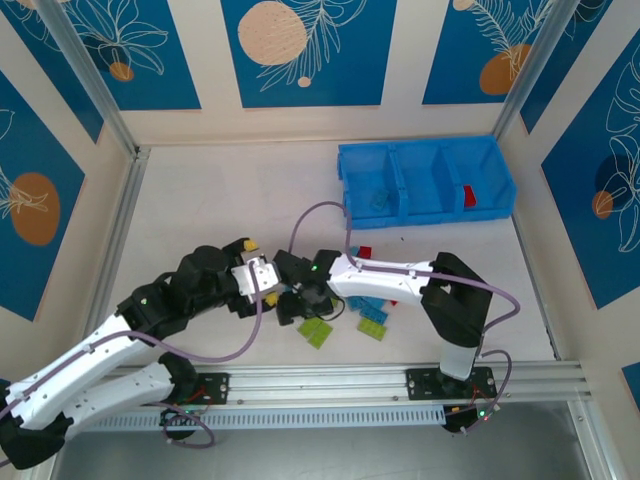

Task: Sort the legos into containers by color

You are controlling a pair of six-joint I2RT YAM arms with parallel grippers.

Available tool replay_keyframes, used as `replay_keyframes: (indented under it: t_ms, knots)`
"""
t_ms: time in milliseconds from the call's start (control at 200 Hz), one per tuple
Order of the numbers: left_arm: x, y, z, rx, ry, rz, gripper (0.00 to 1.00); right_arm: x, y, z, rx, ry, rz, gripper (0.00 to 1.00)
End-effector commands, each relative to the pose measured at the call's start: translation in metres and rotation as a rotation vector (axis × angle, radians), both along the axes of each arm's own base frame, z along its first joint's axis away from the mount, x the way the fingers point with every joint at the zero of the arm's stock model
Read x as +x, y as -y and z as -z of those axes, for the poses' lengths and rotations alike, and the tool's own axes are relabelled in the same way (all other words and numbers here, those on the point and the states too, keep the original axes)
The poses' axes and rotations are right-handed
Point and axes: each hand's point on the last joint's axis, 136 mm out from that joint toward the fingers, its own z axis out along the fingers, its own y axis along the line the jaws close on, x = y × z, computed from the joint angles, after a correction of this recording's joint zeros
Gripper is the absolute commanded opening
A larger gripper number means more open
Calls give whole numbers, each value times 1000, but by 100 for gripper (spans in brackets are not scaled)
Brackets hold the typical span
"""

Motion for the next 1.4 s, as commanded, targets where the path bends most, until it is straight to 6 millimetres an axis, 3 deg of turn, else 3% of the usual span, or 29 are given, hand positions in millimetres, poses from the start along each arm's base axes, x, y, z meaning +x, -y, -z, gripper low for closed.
replay_keyframes:
  t_ms: [0,295,480,605,765,1025,1160,1250,1320,1395]
  knots:
    - [0,-3,-14,-47,59,3,99,16,-3,4,-45,54,-34,61]
    - [1,-6,-19,-77,78,-8,99,40,-3,28,-109,87,-34,59]
    - [2,-6,-19,-83,75,-10,99,33,0,45,-155,45,-50,59]
    - [3,-7,-19,-87,73,-14,100,30,1,54,-174,33,-43,49]
    - [3,-7,-18,-89,69,-14,100,35,2,50,-163,39,2,35]
    - [4,-7,-17,-88,67,-15,100,41,6,36,-120,80,32,30]
    - [3,-6,-20,-101,73,-9,100,44,9,9,-44,126,61,29]
    - [-2,-5,-26,-132,88,12,100,50,17,-28,48,195,94,28]
    - [-7,-3,-31,-163,103,45,100,63,36,-57,90,260,145,28]
    - [-13,0,-34,-188,113,77,100,87,70,-88,126,330,232,27]
